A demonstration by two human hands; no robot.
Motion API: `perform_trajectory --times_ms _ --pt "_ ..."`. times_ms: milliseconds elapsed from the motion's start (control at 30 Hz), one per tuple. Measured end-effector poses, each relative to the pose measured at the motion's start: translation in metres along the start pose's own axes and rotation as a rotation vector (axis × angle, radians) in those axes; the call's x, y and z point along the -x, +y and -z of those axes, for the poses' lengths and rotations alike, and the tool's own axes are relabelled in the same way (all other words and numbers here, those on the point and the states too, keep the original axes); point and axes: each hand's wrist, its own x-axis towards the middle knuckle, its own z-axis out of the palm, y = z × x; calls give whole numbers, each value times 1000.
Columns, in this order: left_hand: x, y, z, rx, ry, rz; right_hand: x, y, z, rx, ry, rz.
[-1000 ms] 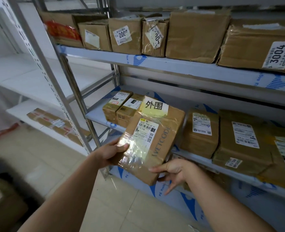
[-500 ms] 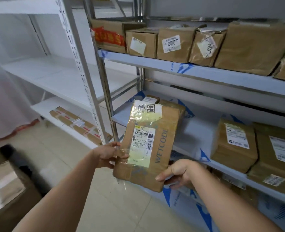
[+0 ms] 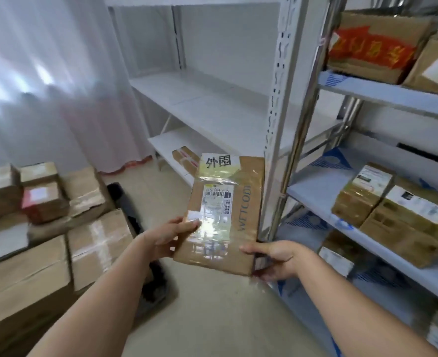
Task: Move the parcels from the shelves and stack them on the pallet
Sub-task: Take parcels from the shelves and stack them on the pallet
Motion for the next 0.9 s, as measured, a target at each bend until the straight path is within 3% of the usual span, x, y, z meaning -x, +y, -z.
perform_trajectory --times_ms 333,667,900 --pt "-58 -9 117 317 10 13 -111 -122 -81 11 -64 112" --pt "-160 72 213 405 284 129 -263 -291 -119 148 -166 -34" --pt "-215 109 268 501 409 145 -353 -384 -156 214 -145 -113"
